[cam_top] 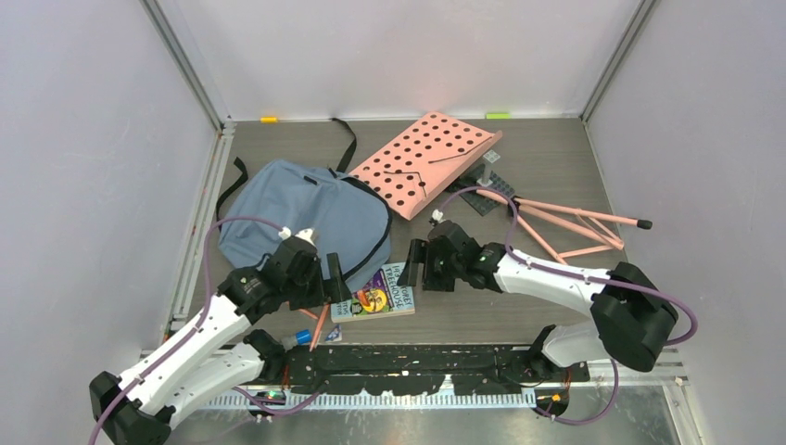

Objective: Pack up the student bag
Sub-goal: Pick up the book from the center of the board.

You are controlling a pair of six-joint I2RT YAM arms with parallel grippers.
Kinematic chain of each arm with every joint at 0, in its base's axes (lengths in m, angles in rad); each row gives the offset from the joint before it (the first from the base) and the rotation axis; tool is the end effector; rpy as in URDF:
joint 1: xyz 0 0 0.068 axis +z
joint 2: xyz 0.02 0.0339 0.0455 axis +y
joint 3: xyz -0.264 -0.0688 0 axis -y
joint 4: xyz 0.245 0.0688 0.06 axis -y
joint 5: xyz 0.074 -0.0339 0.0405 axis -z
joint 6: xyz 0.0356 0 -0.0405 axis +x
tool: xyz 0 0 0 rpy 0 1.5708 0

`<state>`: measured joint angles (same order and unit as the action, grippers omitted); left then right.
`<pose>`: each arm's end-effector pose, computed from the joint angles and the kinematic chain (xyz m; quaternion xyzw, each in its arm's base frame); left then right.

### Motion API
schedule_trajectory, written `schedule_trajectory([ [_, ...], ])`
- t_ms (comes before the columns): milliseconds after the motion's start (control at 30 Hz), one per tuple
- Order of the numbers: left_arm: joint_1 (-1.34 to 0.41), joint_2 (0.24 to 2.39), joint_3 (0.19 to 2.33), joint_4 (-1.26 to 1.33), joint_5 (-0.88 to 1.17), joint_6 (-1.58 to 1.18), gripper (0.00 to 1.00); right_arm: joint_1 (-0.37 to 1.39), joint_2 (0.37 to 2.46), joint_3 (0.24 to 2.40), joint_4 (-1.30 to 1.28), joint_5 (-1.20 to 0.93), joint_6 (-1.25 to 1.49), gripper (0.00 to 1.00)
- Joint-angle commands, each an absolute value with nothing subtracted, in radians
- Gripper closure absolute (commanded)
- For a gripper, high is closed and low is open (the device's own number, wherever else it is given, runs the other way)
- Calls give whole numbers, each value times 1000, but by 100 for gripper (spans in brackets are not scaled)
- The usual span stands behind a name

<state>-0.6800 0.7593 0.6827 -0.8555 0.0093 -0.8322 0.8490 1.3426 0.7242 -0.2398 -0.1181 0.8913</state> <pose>0.1108 -0.0900 0.2483 -0.0707 0.9468 -0.2186 0.2254 0.1727 0.2026 0.1948 -0.0008 0.9358 0.3018 0.1822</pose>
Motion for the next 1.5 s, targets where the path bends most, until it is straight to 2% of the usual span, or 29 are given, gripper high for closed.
schedule_trajectory([
  [0, -683, 762, 636, -864, 10, -896, 16, 863, 1375, 706, -139, -108, 954, 24],
  [67, -683, 785, 607, -837, 50, -899, 19, 864, 1395, 699, -116, -117, 964, 24],
  [200, -683, 829, 562, -795, 84, -900, 36, 868, 1430, 692, -91, -131, 974, 26],
  [533, -683, 831, 470, -678, 100, -928, 49, 870, 1493, 684, -34, -159, 979, 30],
  [867, -683, 931, 435, -512, 124, -905, 51, 871, 1550, 687, -6, -196, 982, 32],
  [1233, -683, 1049, 445, -360, 247, -818, 66, 870, 1495, 678, 85, -313, 975, 36],
  [1467, -683, 1098, 463, -324, 278, -806, 69, 870, 1423, 674, 56, -279, 985, 39],
])
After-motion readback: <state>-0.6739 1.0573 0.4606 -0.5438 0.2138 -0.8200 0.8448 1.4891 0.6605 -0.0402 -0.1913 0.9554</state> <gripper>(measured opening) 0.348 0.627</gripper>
